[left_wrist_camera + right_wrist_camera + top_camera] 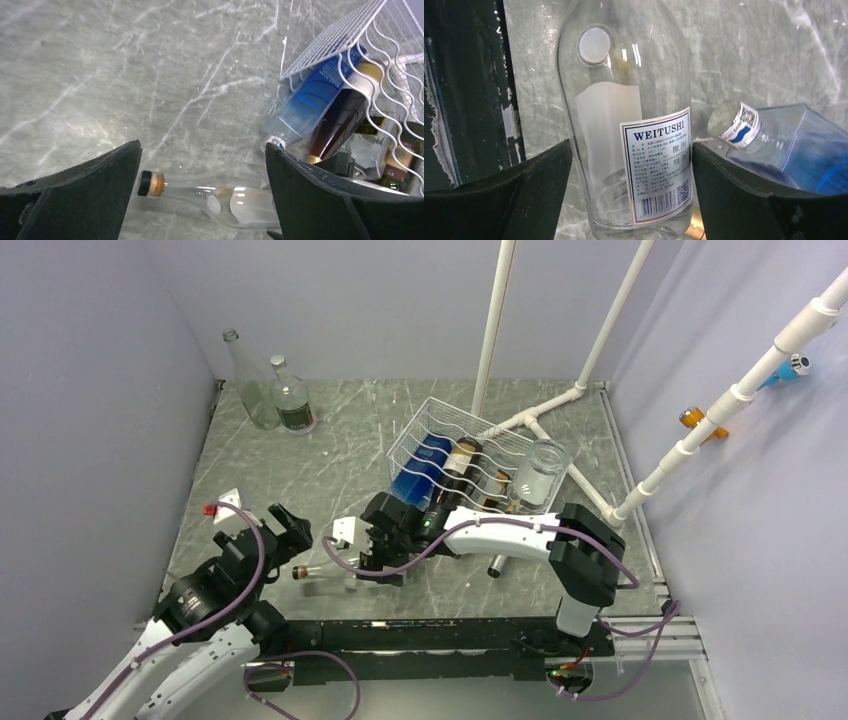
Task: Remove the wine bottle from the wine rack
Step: Pick up the wine bottle from the center of the board, then place the wine bottle at the center of the board.
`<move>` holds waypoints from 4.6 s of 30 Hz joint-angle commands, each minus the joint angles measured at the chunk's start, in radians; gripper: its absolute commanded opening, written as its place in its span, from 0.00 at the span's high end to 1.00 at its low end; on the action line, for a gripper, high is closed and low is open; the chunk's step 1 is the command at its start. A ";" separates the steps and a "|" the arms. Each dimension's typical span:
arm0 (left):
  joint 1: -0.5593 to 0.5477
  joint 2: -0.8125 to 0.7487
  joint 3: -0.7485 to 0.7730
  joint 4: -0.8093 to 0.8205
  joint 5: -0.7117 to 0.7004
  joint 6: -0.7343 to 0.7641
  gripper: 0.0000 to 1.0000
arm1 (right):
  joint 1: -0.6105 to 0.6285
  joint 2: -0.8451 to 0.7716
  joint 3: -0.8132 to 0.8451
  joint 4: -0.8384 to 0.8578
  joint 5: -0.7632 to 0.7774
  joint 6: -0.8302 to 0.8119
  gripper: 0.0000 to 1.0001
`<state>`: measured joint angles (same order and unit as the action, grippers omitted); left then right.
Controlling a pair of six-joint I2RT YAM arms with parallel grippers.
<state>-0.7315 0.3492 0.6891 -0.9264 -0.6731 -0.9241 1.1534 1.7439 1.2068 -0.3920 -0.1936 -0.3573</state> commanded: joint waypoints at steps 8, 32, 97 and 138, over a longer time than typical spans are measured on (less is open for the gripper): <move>0.003 0.036 -0.055 0.018 0.139 -0.422 0.00 | -0.025 -0.036 -0.035 -0.036 -0.069 0.139 0.57; 0.020 0.317 -0.210 0.078 0.195 -0.916 0.08 | -0.092 -0.027 -0.021 -0.004 -0.156 0.246 0.59; 0.151 0.178 -0.174 0.875 -0.067 0.344 1.00 | -0.289 -0.198 0.158 -0.568 -0.768 -0.433 0.00; 0.808 0.602 0.080 0.718 0.737 0.281 1.00 | -0.313 -0.283 0.095 -0.524 -0.758 -0.439 0.00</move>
<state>0.0746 0.9661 0.7025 -0.3008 -0.0113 -0.6800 0.8455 1.4986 1.3037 -0.9398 -0.9257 -0.7673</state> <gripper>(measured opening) 0.397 0.993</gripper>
